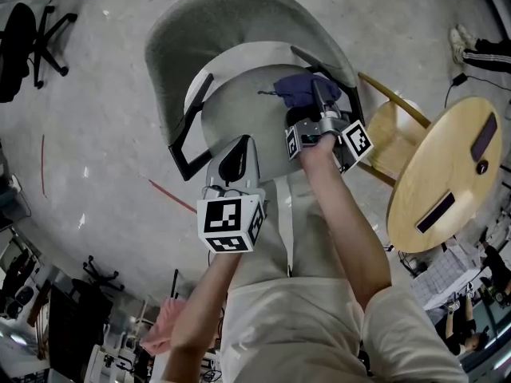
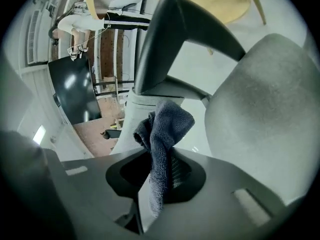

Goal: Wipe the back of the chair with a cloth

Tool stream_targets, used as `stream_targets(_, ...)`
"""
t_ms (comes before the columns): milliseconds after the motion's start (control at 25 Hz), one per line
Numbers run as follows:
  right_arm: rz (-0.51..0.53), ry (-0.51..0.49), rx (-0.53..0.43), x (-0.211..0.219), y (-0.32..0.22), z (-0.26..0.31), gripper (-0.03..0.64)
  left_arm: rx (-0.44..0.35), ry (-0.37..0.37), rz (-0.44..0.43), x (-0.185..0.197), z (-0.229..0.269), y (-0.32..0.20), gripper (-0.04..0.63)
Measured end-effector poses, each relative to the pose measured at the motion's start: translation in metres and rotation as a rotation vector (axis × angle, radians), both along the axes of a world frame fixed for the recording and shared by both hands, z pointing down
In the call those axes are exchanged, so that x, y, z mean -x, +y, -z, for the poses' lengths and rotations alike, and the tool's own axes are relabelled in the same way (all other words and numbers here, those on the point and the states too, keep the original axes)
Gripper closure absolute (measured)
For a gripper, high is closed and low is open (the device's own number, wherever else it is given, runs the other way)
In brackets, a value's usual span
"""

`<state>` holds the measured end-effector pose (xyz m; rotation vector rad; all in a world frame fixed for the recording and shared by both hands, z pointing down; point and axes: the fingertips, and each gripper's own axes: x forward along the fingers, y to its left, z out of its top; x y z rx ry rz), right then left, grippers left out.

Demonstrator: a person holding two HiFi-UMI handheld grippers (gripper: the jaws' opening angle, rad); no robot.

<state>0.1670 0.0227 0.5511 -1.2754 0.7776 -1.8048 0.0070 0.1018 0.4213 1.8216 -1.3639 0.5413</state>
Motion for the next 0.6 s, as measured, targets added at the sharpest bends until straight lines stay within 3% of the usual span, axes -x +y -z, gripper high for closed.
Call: stream_targets(600,-0.082,0.052,0.096,-0.026,-0.008,-0.072,0.537,0.035,-0.017,-0.034,0.006,-0.013,0.006,0.594)
